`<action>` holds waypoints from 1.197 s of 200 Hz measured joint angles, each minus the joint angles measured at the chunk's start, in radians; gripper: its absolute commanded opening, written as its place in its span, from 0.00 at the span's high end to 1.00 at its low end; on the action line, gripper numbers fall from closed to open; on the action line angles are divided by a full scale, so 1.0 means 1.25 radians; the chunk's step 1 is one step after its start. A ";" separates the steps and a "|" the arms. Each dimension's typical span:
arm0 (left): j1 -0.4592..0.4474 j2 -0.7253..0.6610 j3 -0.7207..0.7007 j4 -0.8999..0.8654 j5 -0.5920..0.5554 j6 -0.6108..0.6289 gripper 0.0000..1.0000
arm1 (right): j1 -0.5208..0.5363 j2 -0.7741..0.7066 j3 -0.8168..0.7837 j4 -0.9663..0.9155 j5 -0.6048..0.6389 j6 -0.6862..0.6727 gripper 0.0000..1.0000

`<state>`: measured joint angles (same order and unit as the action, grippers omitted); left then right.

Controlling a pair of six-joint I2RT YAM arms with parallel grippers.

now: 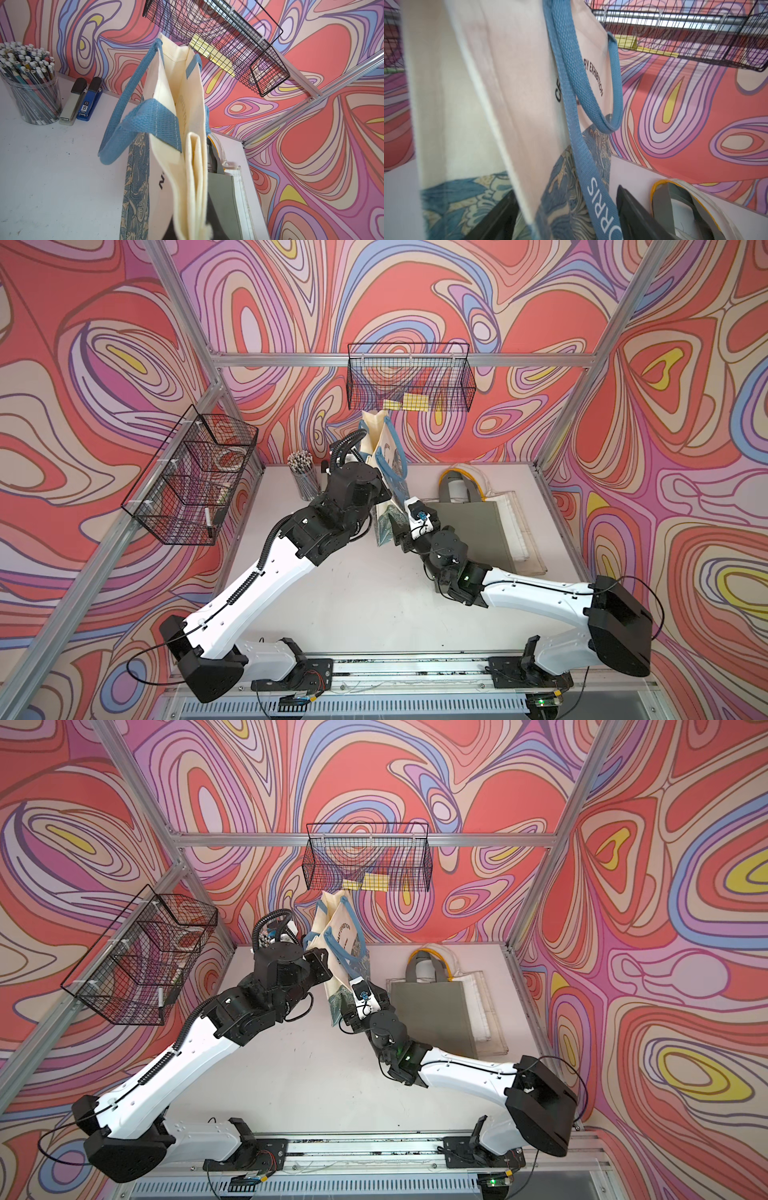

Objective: Put away the canvas bag
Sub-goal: Press the canvas bag.

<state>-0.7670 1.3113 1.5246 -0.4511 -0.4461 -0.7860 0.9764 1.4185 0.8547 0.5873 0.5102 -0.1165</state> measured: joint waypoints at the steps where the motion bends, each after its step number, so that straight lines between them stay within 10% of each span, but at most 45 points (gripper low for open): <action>1: 0.000 0.000 0.000 0.000 0.000 0.000 1.00 | 0.000 -0.001 0.000 0.002 -0.001 -0.002 0.02; 80: -0.006 0.016 0.004 -0.003 -0.022 0.001 1.00 | 0.035 0.065 0.001 0.144 -0.056 -0.126 0.02; 239: -0.016 0.026 0.032 -0.017 -0.028 -0.002 1.00 | 0.083 0.192 0.076 0.311 0.181 -0.228 0.12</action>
<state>-0.7868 1.3441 1.5646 -0.4725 -0.4808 -0.7891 1.0798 1.6585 0.9493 0.9760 0.7364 -0.4015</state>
